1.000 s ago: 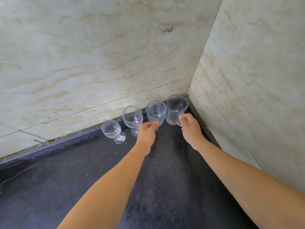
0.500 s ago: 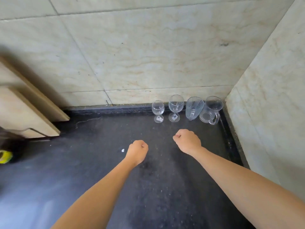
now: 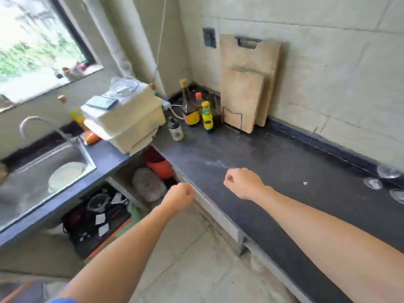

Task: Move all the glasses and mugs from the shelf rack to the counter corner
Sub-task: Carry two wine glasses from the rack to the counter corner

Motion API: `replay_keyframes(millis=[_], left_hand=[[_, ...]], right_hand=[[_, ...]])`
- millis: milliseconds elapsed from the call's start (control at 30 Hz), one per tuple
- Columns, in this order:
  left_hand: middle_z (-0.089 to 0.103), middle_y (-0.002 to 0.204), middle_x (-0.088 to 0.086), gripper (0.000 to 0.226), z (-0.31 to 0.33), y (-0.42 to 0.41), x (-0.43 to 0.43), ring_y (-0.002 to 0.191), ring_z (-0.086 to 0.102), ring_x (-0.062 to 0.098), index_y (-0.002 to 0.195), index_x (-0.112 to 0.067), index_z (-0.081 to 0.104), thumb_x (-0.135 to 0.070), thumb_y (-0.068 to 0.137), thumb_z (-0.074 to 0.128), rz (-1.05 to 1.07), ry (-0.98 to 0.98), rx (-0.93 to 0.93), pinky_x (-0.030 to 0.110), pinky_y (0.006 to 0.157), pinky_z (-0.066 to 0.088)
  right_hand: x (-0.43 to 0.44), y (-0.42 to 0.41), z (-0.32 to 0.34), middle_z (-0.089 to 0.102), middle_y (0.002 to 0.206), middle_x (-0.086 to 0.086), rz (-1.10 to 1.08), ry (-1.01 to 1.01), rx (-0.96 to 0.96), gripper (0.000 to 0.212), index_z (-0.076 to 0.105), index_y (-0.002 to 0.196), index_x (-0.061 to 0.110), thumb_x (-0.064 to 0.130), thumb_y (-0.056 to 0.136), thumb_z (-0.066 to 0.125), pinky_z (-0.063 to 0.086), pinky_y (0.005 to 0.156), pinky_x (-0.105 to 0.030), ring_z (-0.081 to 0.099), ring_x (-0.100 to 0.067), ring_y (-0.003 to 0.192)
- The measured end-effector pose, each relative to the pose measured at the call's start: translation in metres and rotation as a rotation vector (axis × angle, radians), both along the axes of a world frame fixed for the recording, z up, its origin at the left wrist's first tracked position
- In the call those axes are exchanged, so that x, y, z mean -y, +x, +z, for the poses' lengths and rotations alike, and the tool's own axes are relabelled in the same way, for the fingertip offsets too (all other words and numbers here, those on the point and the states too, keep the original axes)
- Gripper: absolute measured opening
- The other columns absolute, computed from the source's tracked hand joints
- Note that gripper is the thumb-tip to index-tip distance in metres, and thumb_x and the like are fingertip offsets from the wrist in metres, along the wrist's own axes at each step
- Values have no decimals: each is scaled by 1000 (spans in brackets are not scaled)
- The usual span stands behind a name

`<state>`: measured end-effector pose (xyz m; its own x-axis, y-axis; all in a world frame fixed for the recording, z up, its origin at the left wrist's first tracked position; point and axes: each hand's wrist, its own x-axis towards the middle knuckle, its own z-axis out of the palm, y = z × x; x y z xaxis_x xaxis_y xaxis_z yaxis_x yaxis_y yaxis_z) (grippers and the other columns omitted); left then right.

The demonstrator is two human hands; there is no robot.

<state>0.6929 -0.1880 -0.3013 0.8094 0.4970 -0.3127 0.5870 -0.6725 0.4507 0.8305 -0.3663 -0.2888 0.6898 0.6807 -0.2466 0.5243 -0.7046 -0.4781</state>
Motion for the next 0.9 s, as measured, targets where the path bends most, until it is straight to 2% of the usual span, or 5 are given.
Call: replay_keyframes(millis=[167, 433, 600, 733, 900], left_hand=[[71, 99, 10, 23, 27, -174, -81, 94, 63, 31, 93, -15, 69, -16, 84, 47, 171, 56, -27, 36, 83, 53], [70, 96, 6, 21, 59, -418, -167, 89, 63, 25, 92, -18, 67, -18, 84, 48, 563, 123, -14, 35, 80, 53], [70, 99, 6, 17, 61, -531, -203, 93, 63, 25, 94, -17, 68, -20, 87, 52, 798, 119, -43, 39, 85, 54], [68, 95, 5, 13, 73, -605, -248, 90, 63, 23, 87, -19, 63, -19, 87, 50, 988, 143, -51, 31, 73, 46], [60, 87, -2, 14, 89, -670, -305, 81, 57, 18, 82, -28, 58, -17, 88, 52, 1219, 178, 10, 28, 69, 44]], right_hand=[[-117, -130, 24, 68, 102, -3, 296, 5, 83, 18, 62, 99, 23, 33, 93, 49, 46, 73, -36, 61, -28, 92], [-288, -329, 61, 70, 104, -2, 769, 39, 179, 19, 65, 100, 28, 38, 91, 51, 51, 81, -38, 64, -27, 95], [-389, -433, 69, 70, 101, -1, 1021, 65, 199, 19, 66, 98, 26, 39, 91, 54, 52, 81, -39, 64, -27, 93], [-475, -508, 71, 68, 100, -1, 1211, 103, 190, 19, 64, 97, 24, 39, 92, 52, 49, 75, -37, 61, -25, 93], [-576, -583, 83, 69, 100, -4, 1347, 143, 199, 21, 64, 99, 23, 38, 91, 53, 52, 79, -40, 63, -27, 90]])
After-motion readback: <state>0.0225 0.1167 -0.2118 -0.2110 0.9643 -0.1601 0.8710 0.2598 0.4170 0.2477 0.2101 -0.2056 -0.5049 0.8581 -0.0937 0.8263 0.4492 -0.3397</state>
